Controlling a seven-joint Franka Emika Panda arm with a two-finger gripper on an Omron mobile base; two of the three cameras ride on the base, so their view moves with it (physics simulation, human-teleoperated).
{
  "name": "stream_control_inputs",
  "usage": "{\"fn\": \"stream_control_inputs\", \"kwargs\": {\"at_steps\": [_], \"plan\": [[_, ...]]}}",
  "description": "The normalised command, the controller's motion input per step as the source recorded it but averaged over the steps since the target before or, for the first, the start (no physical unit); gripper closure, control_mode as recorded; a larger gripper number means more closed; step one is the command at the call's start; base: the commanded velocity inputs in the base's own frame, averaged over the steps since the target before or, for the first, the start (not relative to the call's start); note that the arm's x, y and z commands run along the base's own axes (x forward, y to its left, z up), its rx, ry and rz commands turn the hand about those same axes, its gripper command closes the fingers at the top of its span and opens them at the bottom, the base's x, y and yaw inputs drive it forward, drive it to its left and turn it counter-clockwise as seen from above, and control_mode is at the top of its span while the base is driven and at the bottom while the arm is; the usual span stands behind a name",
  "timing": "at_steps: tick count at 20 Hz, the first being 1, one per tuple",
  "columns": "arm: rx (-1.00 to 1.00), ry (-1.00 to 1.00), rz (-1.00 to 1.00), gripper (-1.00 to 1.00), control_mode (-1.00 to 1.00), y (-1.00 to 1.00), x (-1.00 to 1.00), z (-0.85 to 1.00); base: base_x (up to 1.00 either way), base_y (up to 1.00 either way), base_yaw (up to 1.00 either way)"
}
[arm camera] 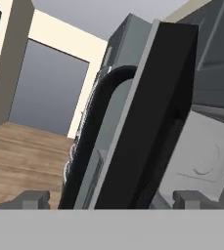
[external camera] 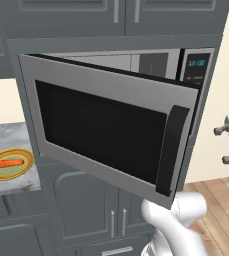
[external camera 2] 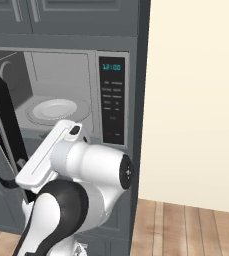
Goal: Pick the carrot from the counter and place it in the microwave. Then turn on the microwave.
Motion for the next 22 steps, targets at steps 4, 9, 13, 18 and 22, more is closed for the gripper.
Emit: {"fn": "stream_control_inputs", "kwargs": {"at_steps": [4, 9, 13, 18, 22], "plan": [[0.00, -0.06, 0.06, -1.00, -1.00, 0.18, 0.13, -0.09, 0.00, 0.00, 0.00], [0.00, -0.04, 0.06, -1.00, -1.00, 0.19, 0.08, -0.03, 0.00, 0.00, 0.00], [0.00, -0.04, 0.05, -1.00, -1.00, 0.16, 0.17, -0.05, 0.00, 0.00, 0.00], [0.00, -0.04, 0.06, -1.00, -1.00, 0.10, 0.23, -0.10, 0.00, 0.00, 0.00], [0.00, -0.05, 0.05, -1.00, -1.00, 0.09, 0.19, -0.10, 0.00, 0.00, 0.00]]}}
